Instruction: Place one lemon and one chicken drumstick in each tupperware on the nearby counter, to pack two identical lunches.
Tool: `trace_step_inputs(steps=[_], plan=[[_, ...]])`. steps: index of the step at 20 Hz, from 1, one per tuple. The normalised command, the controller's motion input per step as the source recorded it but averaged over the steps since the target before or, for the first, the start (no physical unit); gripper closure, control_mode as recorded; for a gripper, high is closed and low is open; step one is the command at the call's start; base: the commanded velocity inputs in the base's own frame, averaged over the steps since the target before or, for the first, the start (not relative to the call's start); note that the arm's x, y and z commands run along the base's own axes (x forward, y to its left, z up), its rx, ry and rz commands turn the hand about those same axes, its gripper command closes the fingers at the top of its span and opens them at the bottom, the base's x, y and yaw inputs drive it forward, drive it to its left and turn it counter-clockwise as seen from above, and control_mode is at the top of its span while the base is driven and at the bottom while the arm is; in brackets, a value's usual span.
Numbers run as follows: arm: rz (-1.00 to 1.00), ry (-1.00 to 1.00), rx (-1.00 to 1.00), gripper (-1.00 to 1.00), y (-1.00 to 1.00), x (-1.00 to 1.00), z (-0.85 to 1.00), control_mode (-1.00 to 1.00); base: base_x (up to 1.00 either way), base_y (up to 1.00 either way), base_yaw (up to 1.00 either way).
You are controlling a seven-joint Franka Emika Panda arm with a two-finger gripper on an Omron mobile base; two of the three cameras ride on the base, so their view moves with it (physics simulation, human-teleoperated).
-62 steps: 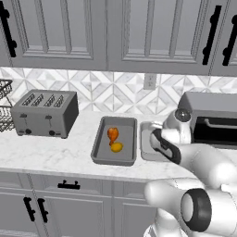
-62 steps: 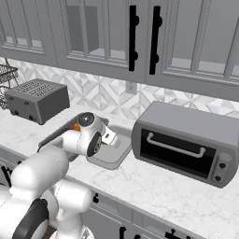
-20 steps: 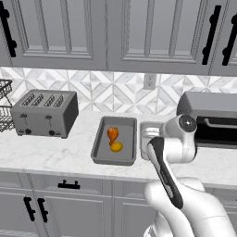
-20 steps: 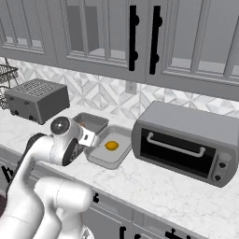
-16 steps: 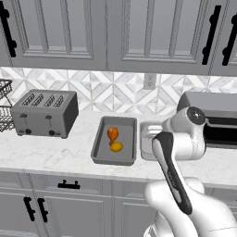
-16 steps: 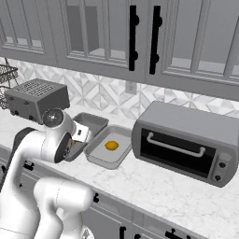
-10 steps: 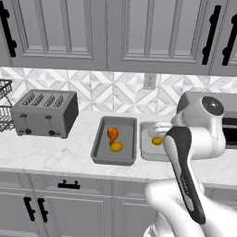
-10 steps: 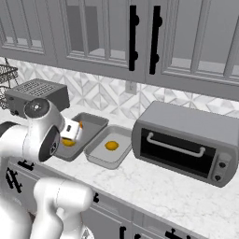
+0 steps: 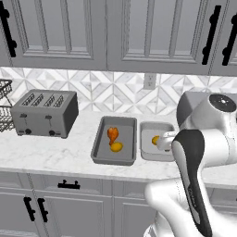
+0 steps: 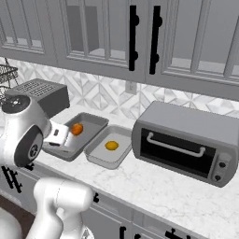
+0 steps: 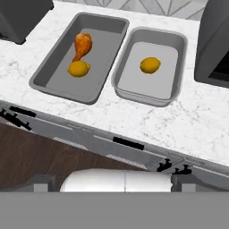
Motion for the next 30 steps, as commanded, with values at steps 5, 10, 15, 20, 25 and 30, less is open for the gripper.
trace_step_inputs(steps=[5, 10, 15, 20, 25, 30], plan=[[0.01, -0.48, -0.03, -1.00, 0.00, -0.70, -0.50, -1.00, 0.00, 0.00, 0.00], [0.01, -0.32, 0.00, -1.00, -0.03, -0.83, -0.13, -1.00, 0.00, 0.00, 0.00], [0.00, -0.06, 0.00, -1.00, -0.01, -0.20, -0.02, 1.00, -0.79, -0.01, 0.02], [0.00, 0.00, 0.00, -1.00, 0.00, 0.00, 0.00, 1.00, -1.00, 0.08, 0.01], [0.00, 0.00, 0.00, -1.00, 0.00, 0.00, 0.00, 1.00, -0.94, 0.75, 0.37], [0.00, 0.00, 0.00, -1.00, 0.00, 0.00, 0.00, 1.00, -0.42, 0.57, 0.69]])
